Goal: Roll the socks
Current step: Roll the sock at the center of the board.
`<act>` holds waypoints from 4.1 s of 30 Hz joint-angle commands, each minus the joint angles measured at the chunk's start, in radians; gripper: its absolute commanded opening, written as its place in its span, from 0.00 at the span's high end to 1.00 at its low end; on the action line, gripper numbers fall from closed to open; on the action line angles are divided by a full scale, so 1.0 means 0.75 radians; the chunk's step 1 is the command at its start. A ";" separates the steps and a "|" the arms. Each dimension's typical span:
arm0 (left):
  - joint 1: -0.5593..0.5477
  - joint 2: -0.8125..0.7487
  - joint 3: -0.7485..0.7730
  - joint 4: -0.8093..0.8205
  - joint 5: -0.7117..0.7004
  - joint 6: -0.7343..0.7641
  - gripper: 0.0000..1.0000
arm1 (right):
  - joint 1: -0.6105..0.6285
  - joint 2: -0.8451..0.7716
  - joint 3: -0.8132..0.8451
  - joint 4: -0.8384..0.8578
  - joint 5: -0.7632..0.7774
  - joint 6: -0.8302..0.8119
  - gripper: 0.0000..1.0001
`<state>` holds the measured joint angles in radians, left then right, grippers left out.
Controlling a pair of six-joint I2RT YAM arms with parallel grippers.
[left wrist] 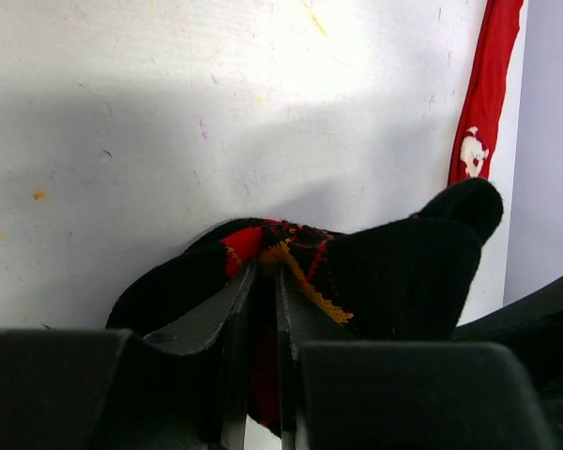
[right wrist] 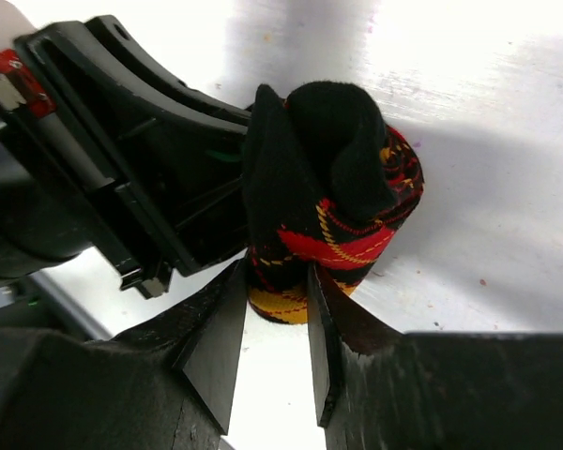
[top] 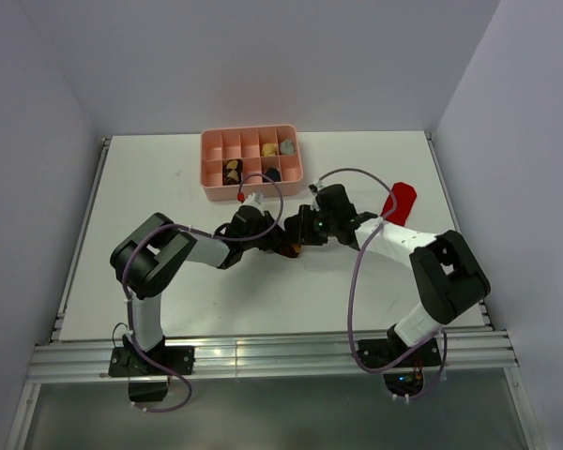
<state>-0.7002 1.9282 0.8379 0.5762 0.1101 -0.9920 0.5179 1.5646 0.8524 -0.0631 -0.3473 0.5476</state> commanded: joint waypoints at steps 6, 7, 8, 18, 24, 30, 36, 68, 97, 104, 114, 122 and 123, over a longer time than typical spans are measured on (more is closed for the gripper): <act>-0.009 0.043 -0.011 -0.048 0.005 0.042 0.81 | -0.042 -0.045 -0.040 0.240 -0.167 0.129 0.69; -0.007 0.043 -0.009 -0.050 0.005 0.046 0.80 | -0.042 -0.041 -0.034 0.240 -0.171 0.139 0.72; -0.009 0.045 -0.003 -0.052 0.013 0.050 0.80 | -0.044 -0.029 -0.034 0.240 -0.171 0.147 0.74; -0.050 0.029 0.034 -0.085 -0.018 0.128 0.80 | -0.048 0.065 -0.046 0.293 -0.198 0.192 0.81; -0.054 -0.006 0.028 -0.110 -0.053 0.159 0.78 | -0.048 0.110 -0.081 0.276 -0.194 0.194 0.72; -0.056 -0.067 -0.023 -0.065 -0.100 0.157 0.70 | -0.052 0.159 -0.075 0.252 -0.163 0.192 0.71; -0.069 -0.086 -0.033 -0.093 -0.120 0.185 0.72 | -0.054 0.160 -0.048 0.246 -0.181 0.211 0.72; -0.148 -0.055 0.042 -0.202 -0.204 0.304 0.83 | 0.003 0.159 0.197 -0.292 0.357 0.199 0.31; -0.091 -0.163 -0.062 -0.241 -0.282 0.302 0.71 | -0.106 0.078 0.070 -0.296 0.377 0.088 1.00; -0.099 -0.245 -0.041 -0.310 -0.357 0.345 0.71 | -0.034 0.139 0.158 -0.370 0.439 0.115 1.00; -0.181 -0.305 -0.070 -0.206 -0.331 0.319 0.69 | 0.015 0.168 0.207 -0.397 0.469 0.135 1.00; -0.183 -0.158 -0.031 -0.212 -0.306 0.284 0.73 | 0.019 0.149 0.160 -0.356 0.441 0.133 1.00; -0.185 -0.141 -0.021 -0.234 -0.312 0.284 0.74 | 0.017 0.149 0.156 -0.354 0.437 0.133 1.00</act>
<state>-0.8368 1.7901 0.7895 0.4007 -0.1226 -0.7731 0.5240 1.6817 0.9760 -0.3344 -0.0269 0.6460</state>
